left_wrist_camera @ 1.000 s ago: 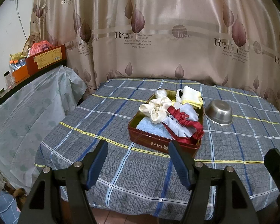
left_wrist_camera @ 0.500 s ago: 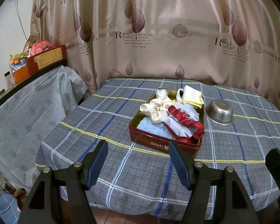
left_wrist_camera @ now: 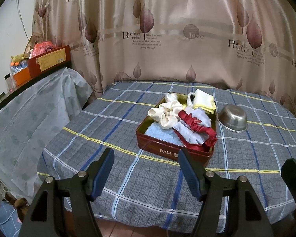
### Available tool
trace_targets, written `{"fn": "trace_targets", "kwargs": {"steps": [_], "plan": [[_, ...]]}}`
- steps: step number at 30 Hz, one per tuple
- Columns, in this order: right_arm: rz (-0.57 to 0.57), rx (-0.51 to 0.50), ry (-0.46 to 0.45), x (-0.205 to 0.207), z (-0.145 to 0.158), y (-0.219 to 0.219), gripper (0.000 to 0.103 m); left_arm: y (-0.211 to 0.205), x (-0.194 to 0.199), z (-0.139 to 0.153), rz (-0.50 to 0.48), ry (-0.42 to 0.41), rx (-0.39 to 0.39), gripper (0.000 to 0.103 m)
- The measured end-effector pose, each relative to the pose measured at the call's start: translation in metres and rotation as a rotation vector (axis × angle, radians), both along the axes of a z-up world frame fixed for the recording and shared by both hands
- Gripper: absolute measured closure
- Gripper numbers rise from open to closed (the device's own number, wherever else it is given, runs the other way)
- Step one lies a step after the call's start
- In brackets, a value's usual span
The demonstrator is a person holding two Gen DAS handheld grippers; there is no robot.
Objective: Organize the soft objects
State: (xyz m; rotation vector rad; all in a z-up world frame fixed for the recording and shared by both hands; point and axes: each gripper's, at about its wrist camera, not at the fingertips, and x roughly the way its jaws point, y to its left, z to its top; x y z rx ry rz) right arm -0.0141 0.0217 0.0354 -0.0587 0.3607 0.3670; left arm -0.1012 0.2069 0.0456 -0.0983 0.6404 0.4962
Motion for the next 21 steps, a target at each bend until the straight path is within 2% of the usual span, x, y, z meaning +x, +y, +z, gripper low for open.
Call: {"fn": "trace_targets", "kwargs": {"steps": [13, 21], "plan": [[0.001, -0.001, 0.004, -0.0014, 0.0009, 0.0008, 0.0, 0.0026, 0.0015, -0.004, -0.004, 0.018, -0.015, 0.034], [-0.001, -0.001, 0.004, -0.0002, 0.0007, 0.0009, 0.0, 0.004, 0.0036, -0.0059, -0.011, 0.023, -0.023, 0.026]]}}
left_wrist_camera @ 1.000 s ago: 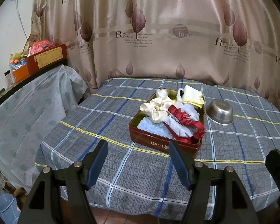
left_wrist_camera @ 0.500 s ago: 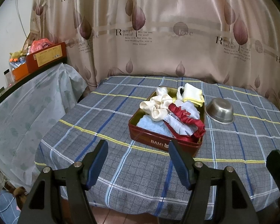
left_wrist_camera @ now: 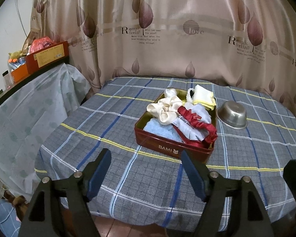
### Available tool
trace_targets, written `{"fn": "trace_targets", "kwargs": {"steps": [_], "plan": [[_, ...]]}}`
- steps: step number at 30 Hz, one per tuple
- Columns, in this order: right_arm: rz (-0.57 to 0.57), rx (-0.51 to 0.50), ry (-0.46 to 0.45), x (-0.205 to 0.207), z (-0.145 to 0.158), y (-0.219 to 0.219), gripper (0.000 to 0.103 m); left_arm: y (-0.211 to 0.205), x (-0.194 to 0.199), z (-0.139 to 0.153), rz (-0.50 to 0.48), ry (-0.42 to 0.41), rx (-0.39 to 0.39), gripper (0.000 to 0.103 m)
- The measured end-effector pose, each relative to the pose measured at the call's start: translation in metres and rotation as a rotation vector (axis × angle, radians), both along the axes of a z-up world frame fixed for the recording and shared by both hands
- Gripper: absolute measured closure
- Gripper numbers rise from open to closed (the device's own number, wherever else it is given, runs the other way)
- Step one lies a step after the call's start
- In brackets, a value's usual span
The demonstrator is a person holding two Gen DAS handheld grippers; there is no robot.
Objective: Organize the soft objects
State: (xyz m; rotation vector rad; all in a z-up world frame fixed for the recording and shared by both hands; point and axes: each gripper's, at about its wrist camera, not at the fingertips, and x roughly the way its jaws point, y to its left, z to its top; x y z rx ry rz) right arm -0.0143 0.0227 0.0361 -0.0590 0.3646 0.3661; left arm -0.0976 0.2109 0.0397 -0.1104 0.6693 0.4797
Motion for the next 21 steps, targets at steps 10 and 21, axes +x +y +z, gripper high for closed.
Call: {"fn": "trace_targets", "kwargs": {"steps": [10, 21], "plan": [[0.0, 0.001, 0.002, -0.0012, 0.0006, 0.0013, 0.0, -0.0038, 0.0023, -0.0001, -0.024, 0.005, 0.004, 0.023], [-0.001, 0.001, 0.007, -0.0037, 0.0013, 0.0022, 0.0, -0.0039, 0.0013, -0.0001, -0.017, -0.014, 0.002, 0.019]]}}
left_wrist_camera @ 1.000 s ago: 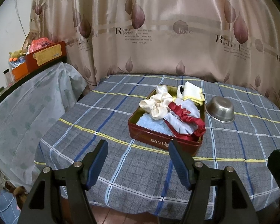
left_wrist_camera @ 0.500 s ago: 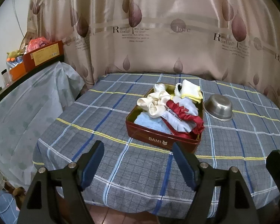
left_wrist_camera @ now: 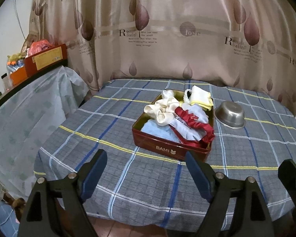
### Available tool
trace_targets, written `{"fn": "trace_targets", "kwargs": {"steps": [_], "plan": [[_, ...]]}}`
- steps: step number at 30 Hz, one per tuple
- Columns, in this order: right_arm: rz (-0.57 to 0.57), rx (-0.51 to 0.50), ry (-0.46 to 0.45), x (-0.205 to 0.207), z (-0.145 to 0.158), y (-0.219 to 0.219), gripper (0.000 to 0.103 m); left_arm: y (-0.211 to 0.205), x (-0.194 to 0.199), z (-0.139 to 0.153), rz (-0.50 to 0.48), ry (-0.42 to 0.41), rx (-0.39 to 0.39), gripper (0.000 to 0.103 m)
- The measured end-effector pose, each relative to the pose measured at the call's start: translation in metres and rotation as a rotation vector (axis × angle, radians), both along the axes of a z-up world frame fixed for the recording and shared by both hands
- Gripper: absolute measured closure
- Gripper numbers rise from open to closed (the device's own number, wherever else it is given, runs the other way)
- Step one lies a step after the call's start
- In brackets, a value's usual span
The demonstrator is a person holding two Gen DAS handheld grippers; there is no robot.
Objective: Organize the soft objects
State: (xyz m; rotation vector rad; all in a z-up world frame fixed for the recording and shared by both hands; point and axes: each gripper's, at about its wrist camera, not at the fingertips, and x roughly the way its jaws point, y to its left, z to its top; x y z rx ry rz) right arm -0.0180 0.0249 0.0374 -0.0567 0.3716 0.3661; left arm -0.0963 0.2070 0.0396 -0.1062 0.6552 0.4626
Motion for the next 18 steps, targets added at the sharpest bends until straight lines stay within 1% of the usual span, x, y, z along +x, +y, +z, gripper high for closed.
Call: {"fn": "trace_targets", "kwargs": {"steps": [2, 6, 9, 12, 16, 18], "plan": [[0.001, 0.001, 0.001, 0.0, 0.0, 0.0, 0.0, 0.001, -0.001, 0.0, 0.001, -0.003, -0.008, 0.019], [0.0, 0.002, 0.0, 0.001, 0.0, 0.0, 0.0, 0.0, -0.002, -0.001, 0.047, -0.005, 0.026, 0.018], [0.0, -0.001, 0.002, 0.001, 0.0, 0.0, 0.0, 0.0, -0.002, -0.002, 0.062, -0.004, 0.033, 0.018], [-0.002, 0.001, 0.009, -0.005, -0.001, -0.001, 0.0, -0.001, -0.003, -0.003, 0.052, -0.013, 0.025, 0.018], [-0.01, 0.004, 0.015, -0.014, -0.005, -0.003, 0.0, -0.006, -0.001, -0.005, 0.04, -0.004, 0.052, 0.018], [-0.021, 0.003, 0.017, -0.012, -0.006, -0.011, 0.0, -0.008, 0.0, -0.007, 0.032, 0.004, 0.053, 0.018]]}}
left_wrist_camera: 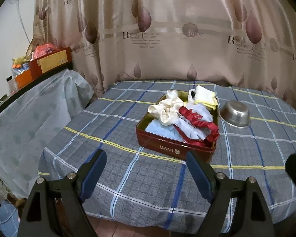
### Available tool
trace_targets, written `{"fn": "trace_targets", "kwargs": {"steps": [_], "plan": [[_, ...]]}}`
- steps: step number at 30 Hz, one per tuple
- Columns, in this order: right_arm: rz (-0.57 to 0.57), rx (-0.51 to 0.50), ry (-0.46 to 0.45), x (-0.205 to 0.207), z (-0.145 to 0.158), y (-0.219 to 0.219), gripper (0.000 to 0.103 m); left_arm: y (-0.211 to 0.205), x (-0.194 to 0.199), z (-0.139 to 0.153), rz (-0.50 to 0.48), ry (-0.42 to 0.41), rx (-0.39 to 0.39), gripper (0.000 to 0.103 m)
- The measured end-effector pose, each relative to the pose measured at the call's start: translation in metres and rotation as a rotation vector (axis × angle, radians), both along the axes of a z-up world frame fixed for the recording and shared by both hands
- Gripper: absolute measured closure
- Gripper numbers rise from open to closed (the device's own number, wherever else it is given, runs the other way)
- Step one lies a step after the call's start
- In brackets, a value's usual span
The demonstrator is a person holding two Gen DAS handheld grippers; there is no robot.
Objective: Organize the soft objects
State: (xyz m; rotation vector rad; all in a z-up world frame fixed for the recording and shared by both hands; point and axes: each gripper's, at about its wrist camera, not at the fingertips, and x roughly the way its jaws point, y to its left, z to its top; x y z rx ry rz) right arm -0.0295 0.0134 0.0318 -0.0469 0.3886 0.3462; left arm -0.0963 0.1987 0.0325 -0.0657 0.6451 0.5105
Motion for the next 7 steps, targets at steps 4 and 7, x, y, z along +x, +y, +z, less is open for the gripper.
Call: {"fn": "trace_targets", "kwargs": {"steps": [4, 7], "plan": [[-0.078, 0.017, 0.034, 0.013, -0.002, -0.034, 0.0, 0.001, 0.004, -0.003, -0.009, 0.018, -0.022, 0.018], [-0.169, 0.025, 0.051, 0.031, -0.003, -0.077, 0.0, 0.002, 0.006, -0.004, -0.017, 0.03, -0.038, 0.018]]}}
